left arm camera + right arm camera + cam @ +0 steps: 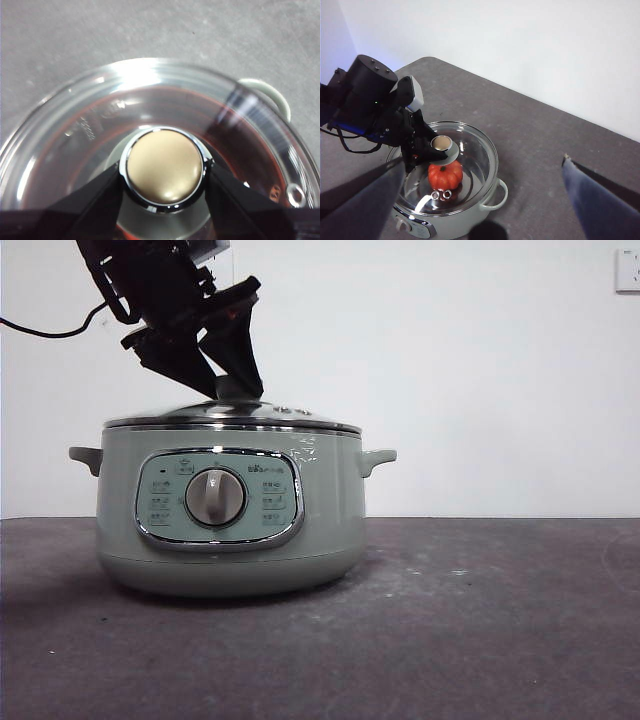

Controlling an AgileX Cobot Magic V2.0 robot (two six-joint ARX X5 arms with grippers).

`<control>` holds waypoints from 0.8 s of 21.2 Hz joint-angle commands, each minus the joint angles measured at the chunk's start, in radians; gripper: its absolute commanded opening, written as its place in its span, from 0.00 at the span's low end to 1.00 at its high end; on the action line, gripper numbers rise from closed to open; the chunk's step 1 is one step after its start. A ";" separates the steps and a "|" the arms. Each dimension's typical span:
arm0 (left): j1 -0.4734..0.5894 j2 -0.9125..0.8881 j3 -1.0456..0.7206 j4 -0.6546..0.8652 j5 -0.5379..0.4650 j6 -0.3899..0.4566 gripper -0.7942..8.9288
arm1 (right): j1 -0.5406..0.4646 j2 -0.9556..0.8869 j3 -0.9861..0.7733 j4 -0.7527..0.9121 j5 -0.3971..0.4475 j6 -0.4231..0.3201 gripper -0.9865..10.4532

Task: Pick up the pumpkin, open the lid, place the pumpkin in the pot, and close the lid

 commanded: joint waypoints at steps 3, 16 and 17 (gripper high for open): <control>-0.003 0.004 0.016 0.026 0.000 0.004 0.07 | 0.001 0.001 0.000 -0.005 -0.001 0.013 0.69; -0.002 0.002 0.017 -0.060 -0.014 0.001 0.66 | 0.001 0.001 0.000 -0.128 -0.073 0.023 0.69; -0.002 0.001 0.017 -0.064 -0.014 0.001 0.66 | 0.001 0.001 0.000 -0.150 -0.090 0.026 0.69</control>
